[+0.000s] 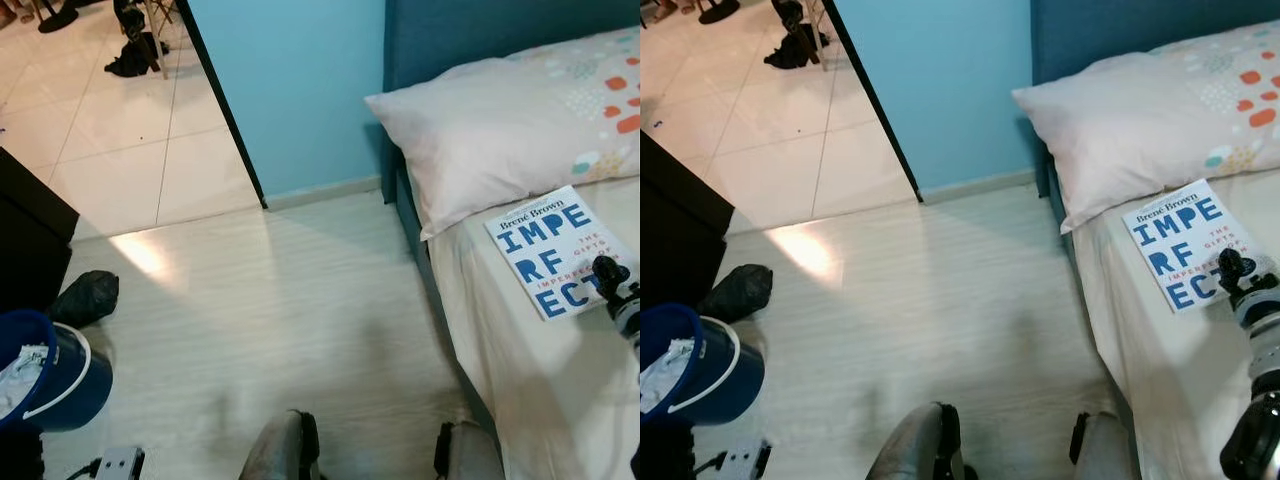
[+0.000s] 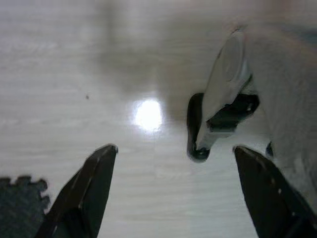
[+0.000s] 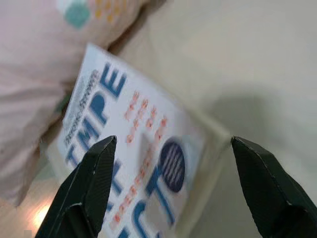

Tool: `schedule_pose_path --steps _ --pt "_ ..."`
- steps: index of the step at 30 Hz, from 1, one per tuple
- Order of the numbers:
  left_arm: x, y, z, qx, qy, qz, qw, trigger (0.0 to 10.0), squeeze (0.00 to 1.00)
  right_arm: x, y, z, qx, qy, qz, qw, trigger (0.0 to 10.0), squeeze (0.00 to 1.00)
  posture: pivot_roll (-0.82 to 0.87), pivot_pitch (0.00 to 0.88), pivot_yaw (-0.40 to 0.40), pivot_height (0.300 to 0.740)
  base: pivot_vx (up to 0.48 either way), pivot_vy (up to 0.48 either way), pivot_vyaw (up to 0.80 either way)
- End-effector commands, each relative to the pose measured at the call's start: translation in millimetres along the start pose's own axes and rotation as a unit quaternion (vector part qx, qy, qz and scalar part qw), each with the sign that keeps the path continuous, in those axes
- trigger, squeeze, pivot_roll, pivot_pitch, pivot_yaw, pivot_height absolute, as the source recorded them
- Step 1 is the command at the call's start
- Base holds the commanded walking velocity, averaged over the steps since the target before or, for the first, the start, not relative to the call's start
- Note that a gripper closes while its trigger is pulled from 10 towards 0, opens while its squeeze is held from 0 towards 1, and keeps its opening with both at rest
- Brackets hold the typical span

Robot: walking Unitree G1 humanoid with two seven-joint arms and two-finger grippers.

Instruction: Clean up the room

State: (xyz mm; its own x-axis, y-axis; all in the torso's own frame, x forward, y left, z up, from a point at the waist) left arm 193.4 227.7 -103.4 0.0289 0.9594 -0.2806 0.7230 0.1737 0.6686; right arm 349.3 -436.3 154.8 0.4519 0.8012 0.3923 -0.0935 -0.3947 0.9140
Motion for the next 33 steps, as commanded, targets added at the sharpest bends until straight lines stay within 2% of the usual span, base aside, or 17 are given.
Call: schedule_pose_path --steps 1,2,3,7,11,14,16,17,18,19,20,22,23,24,26,32,33 --pt "-2.8 -13 3.5 0.019 0.009 -0.015 1.0 10.0 0.0 -11.7 21 -1.4 -0.022 -0.025 -0.021 0.999 10.0 1.0 0.19 0.167 0.125 0.61 0.0 0.0 0.0" --pt "-7.9 -10 9.9 0.019 0.008 -0.018 1.0 10.0 0.0 -18.2 29 -2.7 -0.028 -0.041 -0.029 0.998 10.0 0.64 0.17 0.13 0.113 0.61 0.0 0.0 0.0" --pt "-12.6 -9 14.8 0.021 0.005 -0.022 1.0 10.0 0.0 -25.4 32 -4.5 -0.024 -0.057 -0.052 0.997 10.0 0.0 0.16 0.096 0.105 0.61 0.0 0.0 0.0" --pt "-18.4 -7 20.5 0.024 0.003 -0.026 0.999 10.0 0.0 -34.0 32 -7.1 -0.013 -0.076 -0.085 0.993 10.0 0.0 0.16 0.085 0.102 0.61 0.0 0.0 0.0" --pt "-23.5 -6 28.3 0.034 0.009 -0.032 0.999 10.0 0.0 -43.7 21 -13.8 -0.042 -0.072 -0.008 0.996 10.0 0.0 0.12 0.0 0.074 0.62 0.0 0.0 0.0" --pt "-24.7 6 35.5 0.023 0.022 -0.037 0.999 10.0 0.0 -28.3 -25 -15.3 -0.007 -0.031 0.012 0.999 10.0 0.0 0.1 0.0 0.062 0.63 0.0 0.0 0.0" --pt "-24.5 25 42.7 0.005 0.039 -0.038 0.998 10.0 0.0 -2.5 -73 -19.1 0.036 0.014 0.019 0.999 10.0 0.0 0.09 0.0 0.048 0.639 0.0 0.0 0.0" --pt "-24.5 25 42.7 0.005 0.039 -0.038 0.998 10.0 0.0 -2.5 -73 -19.1 0.036 0.014 0.019 0.999 10.0 0.0 0.09 0.0 0.048 0.639 0.0 0.0 0.0" --pt "-21.6 46 47.3 -0.022 0.058 -0.039 0.997 10.0 0.0 28.9 -113 -26.2 0.07 0.069 0.029 0.995 10.0 0.0 0.08 0.0 0.036 0.644 0.0 0.0 0.0" --pt "-21.6 46 47.3 -0.022 0.058 -0.039 0.997 10.0 0.0 28.9 -113 -26.2 0.07 0.069 0.029 0.995 10.0 0.0 0.08 0.0 0.036 0.644 0.0 0.0 0.0" --pt "-20.7 71 51.4 -0.051 0.073 -0.038 0.995 10.0 0.0 65.5 -149 -37.8 0.102 0.129 0.043 0.985 10.0 0.0 0.07 0.0 0.029 0.649 0.0 0.0 0.0" --pt "-20.7 71 51.4 -0.051 0.073 -0.038 0.995 10.0 0.0 65.5 -149 -37.8 0.102 0.129 0.043 0.985 10.0 0.0 0.07 0.0 0.029 0.649 0.0 0.0 0.0" --pt "-24.2 94 55.9 -0.07 0.078 -0.034 0.994 10.0 0.0 109.9 -184 -56.8 0.136 0.206 0.048 0.968 10.0 0.0 0.07 0.0 0.025 0.654 -0.356 0.0 0.0" --pt "-24.2 94 55.9 -0.07 0.078 -0.034 0.994 10.0 0.0 109.9 -184 -56.8 0.136 0.206 0.048 0.968 10.0 0.0 0.07 0.0 0.025 0.654 -0.356 0.0 0.0" --pt "-36.8 127 62.0 -0.1 0.068 -0.022 0.992 10.0 0.0 173.3 -233 -98.0 0.197 0.323 0.025 0.925 10.0 0.0 0.06 0.0 0.028 0.664 -0.48 0.0 0.0" --pt "-48.2 139 65.5 -0.111 0.054 -0.004 0.992 10.0 0.0 187.2 -259 -116.8 0.238 0.343 -0.01 0.909 10.0 0.0 0.05 0.0 0.032 0.678 -0.16 0.0 0.0" --pt "-50.6 127 67.5 -0.094 0.056 -0.006 0.994 10.0 0.0 168.7 -271 -118.4 0.264 0.31 -0.038 0.913 10.0 0.0 0.05 0.0 0.036 0.683 0.0 0.0 0.0"
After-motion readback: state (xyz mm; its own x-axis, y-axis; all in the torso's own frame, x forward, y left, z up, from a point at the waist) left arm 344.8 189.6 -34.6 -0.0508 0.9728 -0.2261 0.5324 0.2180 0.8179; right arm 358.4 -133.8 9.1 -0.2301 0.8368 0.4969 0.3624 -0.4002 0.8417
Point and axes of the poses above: a point about 5 cm out from each wrist's last joint towards the gripper, its own z axis pointing out of the wrist towards the gripper, its own y axis along the axis of the wrist's last joint, x = y × z, the point moved 6 cm from there along z, pointing out of the wrist towards the gripper
